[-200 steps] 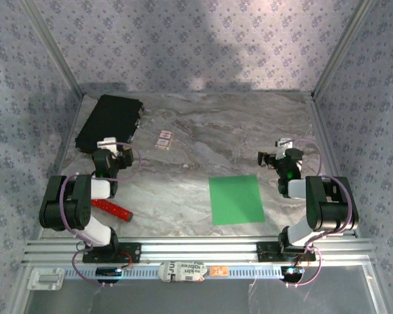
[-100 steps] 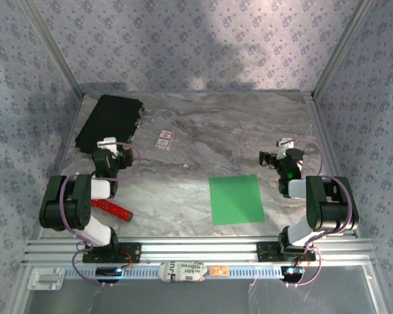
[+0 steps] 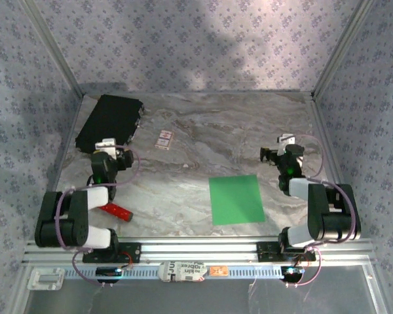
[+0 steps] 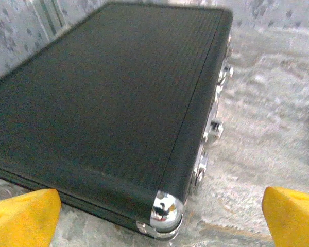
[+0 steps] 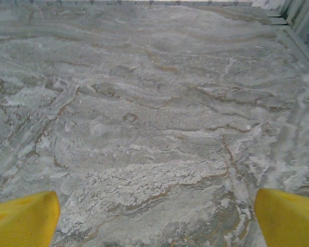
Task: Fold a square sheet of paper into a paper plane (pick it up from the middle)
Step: Move the square sheet of paper to the center of the table.
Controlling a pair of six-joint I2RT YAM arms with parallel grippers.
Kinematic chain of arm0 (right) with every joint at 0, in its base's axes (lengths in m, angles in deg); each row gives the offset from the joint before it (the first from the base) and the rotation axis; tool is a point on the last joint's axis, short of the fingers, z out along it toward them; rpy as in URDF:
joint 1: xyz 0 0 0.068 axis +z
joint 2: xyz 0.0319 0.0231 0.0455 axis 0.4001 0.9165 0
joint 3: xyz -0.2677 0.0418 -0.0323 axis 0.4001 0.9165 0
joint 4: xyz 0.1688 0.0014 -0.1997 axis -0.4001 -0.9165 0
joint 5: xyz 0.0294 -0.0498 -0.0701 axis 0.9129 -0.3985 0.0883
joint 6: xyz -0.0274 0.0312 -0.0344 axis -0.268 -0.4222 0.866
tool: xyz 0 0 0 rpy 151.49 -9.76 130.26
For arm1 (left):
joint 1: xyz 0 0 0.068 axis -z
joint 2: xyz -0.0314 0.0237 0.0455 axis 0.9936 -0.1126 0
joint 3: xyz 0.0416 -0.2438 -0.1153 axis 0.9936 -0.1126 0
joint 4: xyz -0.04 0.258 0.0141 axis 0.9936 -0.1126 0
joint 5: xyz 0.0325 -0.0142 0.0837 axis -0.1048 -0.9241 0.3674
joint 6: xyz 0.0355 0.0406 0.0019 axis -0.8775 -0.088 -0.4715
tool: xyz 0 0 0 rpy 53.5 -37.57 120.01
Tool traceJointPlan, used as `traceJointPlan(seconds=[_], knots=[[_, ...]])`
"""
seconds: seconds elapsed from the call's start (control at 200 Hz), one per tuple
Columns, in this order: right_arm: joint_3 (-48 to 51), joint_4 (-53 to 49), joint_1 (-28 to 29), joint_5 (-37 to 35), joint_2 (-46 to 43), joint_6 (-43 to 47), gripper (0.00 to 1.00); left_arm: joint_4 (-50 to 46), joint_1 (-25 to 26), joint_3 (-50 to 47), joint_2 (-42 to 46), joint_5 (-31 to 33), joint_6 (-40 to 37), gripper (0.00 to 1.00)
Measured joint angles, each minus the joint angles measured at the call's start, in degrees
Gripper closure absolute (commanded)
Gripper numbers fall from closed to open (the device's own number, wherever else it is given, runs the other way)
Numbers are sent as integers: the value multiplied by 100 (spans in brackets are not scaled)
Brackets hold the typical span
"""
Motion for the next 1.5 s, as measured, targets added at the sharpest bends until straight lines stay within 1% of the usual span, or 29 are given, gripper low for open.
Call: traceJointPlan(seconds=[0.09, 0.19, 0.25, 0.295, 0.4, 0.46, 0.51, 0.59, 0.67, 0.76, 0.924, 1.079, 1.164, 1.324, 1.429, 1.499], knots=[[-229, -739, -15, -57, -444, -280, 1, -520, 0, 118, 570, 22, 149, 0], [-763, -1886, -42, -4, -885, -728, 1, -1744, 0, 717, 949, 142, 518, 0], [-1150, -2575, -98, 264, -1110, -1045, 1, -2557, 0, 1211, 1060, 219, 807, 0], [-1342, -2887, -164, 566, -1259, -1274, 1, -3095, 0, 1556, 1152, 264, 1043, 0], [-1556, -3519, -315, 1298, -1449, -1746, 1, -3873, -2, 1915, 1425, 170, 1423, 0], [-1635, -3932, -345, 1589, -1421, -1947, 1, -4188, -22, 1919, 1593, -42, 1668, 0], [-1690, -4317, -343, 1847, -1331, -2109, 1, -4389, -57, 1910, 1683, -341, 1860, 0], [-1718, -4798, -293, 2249, -1165, -2332, 1, -4575, -105, 1908, 1685, -964, 2186, 0], [-1716, -5204, -131, 2465, -1058, -2503, 1, -4704, -85, 1912, 1582, -1510, 2450, 0], [-1716, -5554, 254, 2542, -1021, -2686, 2, -4905, 245, 1974, 1362, -1845, 2588, 0], [-1620, -5845, 988, 2503, -894, -3008, 5, -5305, 1436, 2192, 1036, -1991, 2597, 0], [-1403, -5984, 1624, 2293, -802, -3287, 9, -5445, 2417, 2267, 887, -1779, 2599, 0], [-1272, -5980, 1875, 2260, -752, -3429, 9, -5608, 2752, 2267, 837, -1585, 2590, 0], [-1231, -5952, 2229, 2179, -474, -3639, 11, -5925, 2809, 2262, 855, -935, 2376, 0], [-1231, -5908, 2374, 2122, -299, -3779, 13, -6124, 2806, 2256, 911, -422, 2203, 0], [-1231, -5869, 2439, 2057, -227, -3871, 14, -6234, 2804, 2256, 955, -190, 2074, 0]])
